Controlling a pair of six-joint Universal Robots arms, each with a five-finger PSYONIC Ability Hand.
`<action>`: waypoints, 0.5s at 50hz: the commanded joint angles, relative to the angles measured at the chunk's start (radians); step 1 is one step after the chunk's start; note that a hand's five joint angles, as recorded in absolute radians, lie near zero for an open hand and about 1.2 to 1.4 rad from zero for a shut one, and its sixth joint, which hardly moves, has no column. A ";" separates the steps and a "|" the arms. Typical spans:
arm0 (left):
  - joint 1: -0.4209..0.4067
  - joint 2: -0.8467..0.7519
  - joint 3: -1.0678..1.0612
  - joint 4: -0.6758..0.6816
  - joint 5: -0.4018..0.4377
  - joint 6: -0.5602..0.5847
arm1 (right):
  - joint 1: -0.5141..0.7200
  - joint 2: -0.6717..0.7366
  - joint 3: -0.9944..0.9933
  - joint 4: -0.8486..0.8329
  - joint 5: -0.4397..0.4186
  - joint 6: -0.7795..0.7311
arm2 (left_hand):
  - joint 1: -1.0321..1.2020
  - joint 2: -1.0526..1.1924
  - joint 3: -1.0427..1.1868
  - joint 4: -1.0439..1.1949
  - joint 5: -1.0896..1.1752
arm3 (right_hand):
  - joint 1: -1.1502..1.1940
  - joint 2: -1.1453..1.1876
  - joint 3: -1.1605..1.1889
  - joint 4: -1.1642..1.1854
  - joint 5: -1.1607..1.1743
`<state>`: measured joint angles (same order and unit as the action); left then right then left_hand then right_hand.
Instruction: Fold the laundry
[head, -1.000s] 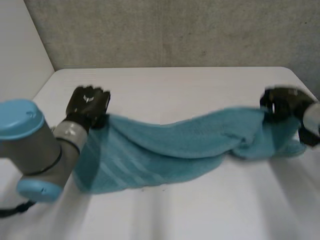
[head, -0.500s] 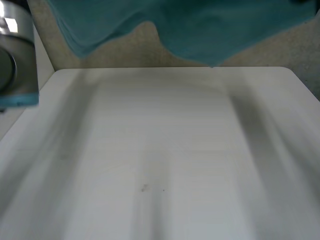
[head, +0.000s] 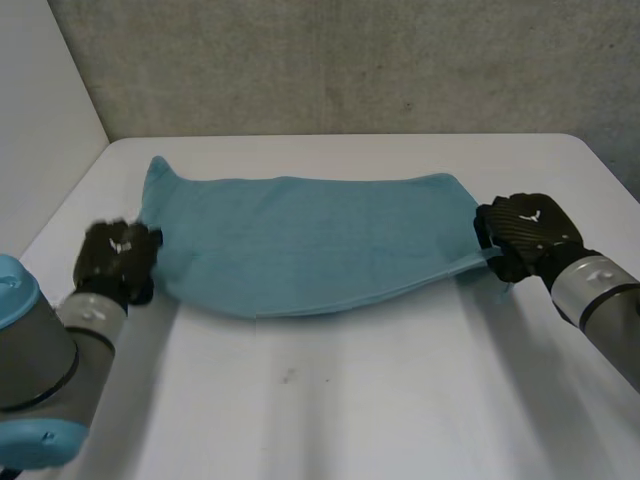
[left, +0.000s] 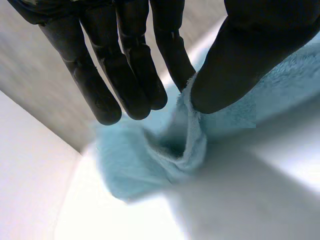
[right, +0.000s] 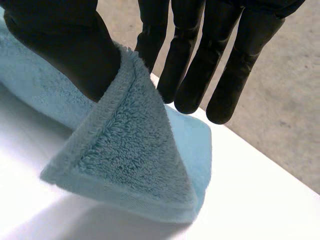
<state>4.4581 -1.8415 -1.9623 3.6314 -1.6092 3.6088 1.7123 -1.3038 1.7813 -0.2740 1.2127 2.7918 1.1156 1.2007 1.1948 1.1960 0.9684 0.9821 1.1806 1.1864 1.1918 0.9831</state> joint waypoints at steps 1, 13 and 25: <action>-0.002 0.053 -0.032 -0.223 0.003 0.001 | -0.036 -0.040 0.017 0.001 0.002 0.000 | 0.281 0.196 0.201 0.200 0.253 | 0.414 0.216 0.210 0.204 0.239; -0.030 0.142 -0.012 -0.343 0.015 0.004 | -0.057 -0.042 0.035 -0.013 -0.001 -0.001 | -0.524 -0.609 -0.604 -0.605 -0.552 | 0.414 0.216 0.210 0.204 0.239; 0.110 0.076 0.186 -0.362 0.170 0.235 | -0.071 -0.034 0.049 -0.014 -0.007 -0.001 | -0.917 -1.002 -0.996 -0.997 -0.944 | 0.414 0.216 0.210 0.204 0.239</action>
<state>4.5040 -1.7115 -1.8487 3.2829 -1.5298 3.6973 1.6435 -1.3409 1.8230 -0.2876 1.2068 2.7900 0.2184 0.2137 0.2228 0.2114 0.0507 0.9821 1.1806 1.1864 1.1918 0.9831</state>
